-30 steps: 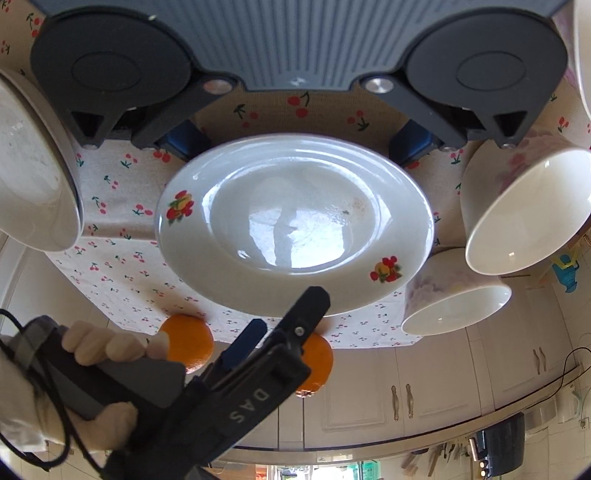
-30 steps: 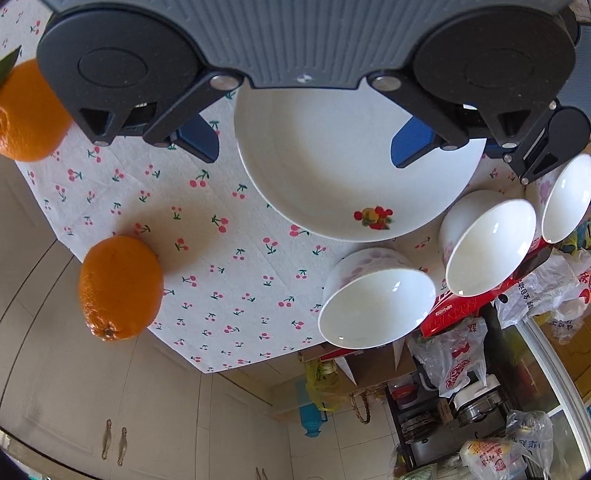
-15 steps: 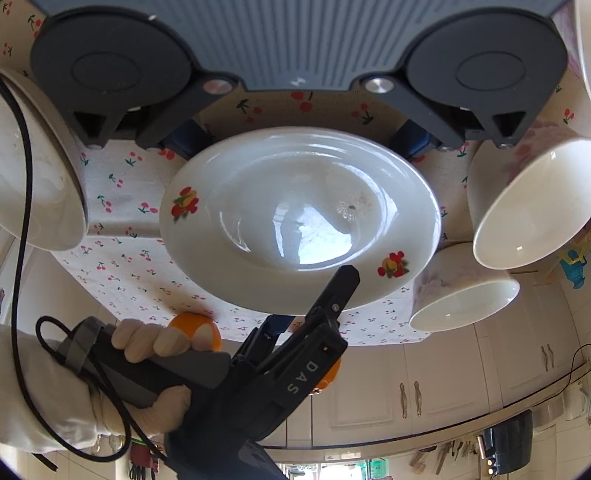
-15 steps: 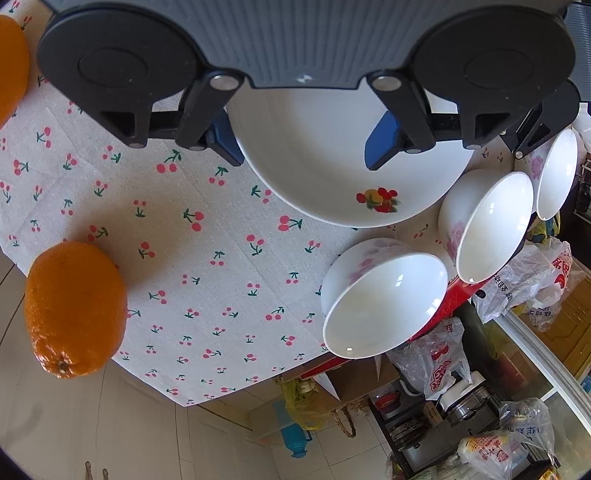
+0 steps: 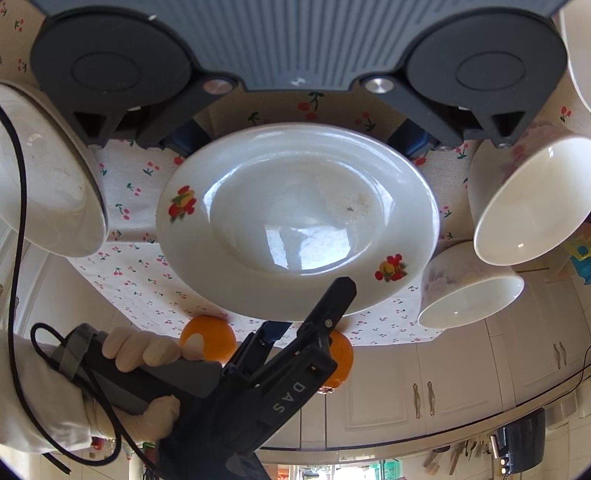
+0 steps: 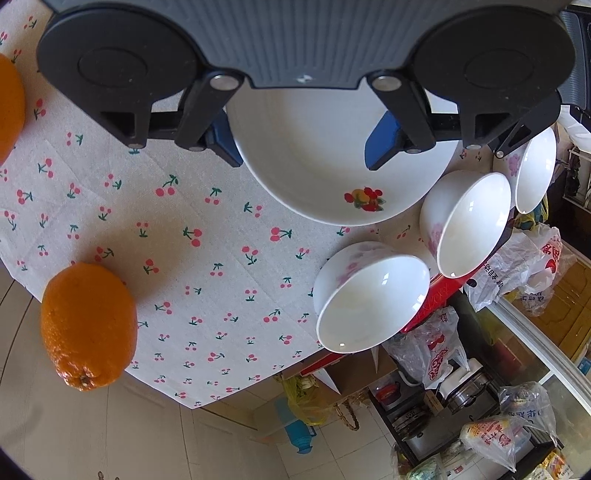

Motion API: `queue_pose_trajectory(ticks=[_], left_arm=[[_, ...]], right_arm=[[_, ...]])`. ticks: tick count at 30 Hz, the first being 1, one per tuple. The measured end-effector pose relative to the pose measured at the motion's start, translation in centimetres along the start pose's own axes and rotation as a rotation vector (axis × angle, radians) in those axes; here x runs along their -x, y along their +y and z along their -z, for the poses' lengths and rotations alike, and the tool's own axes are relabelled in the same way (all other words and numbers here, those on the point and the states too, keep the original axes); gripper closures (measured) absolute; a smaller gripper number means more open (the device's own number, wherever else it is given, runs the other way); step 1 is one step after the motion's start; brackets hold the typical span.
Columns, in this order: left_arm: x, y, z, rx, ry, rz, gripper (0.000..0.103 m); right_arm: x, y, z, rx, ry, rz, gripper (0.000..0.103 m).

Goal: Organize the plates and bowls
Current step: 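Grip the rim of the flat fruit-decal white plate with the right tool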

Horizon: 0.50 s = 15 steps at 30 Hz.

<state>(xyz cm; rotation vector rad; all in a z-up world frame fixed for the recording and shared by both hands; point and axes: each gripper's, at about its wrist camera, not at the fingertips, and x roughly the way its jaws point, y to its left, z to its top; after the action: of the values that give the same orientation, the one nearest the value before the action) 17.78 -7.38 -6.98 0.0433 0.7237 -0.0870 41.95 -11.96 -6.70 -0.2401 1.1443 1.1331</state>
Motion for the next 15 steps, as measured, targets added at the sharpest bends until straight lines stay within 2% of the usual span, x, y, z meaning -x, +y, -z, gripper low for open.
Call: queue_pose_trajectory(ticks=[6, 15], left_arm=[[2.2, -0.6, -0.2, -0.035, -0.023, 0.025, 0.003], [5.1, -2.5, -0.6, -0.095, -0.059, 0.091, 0.003]], right_arm=[[1.9, 0.6, 1.4, -0.031, -0.028, -0.006, 0.026], [6.0, 2.3, 4.8, -0.067, -0.080, 0.041, 0.025]])
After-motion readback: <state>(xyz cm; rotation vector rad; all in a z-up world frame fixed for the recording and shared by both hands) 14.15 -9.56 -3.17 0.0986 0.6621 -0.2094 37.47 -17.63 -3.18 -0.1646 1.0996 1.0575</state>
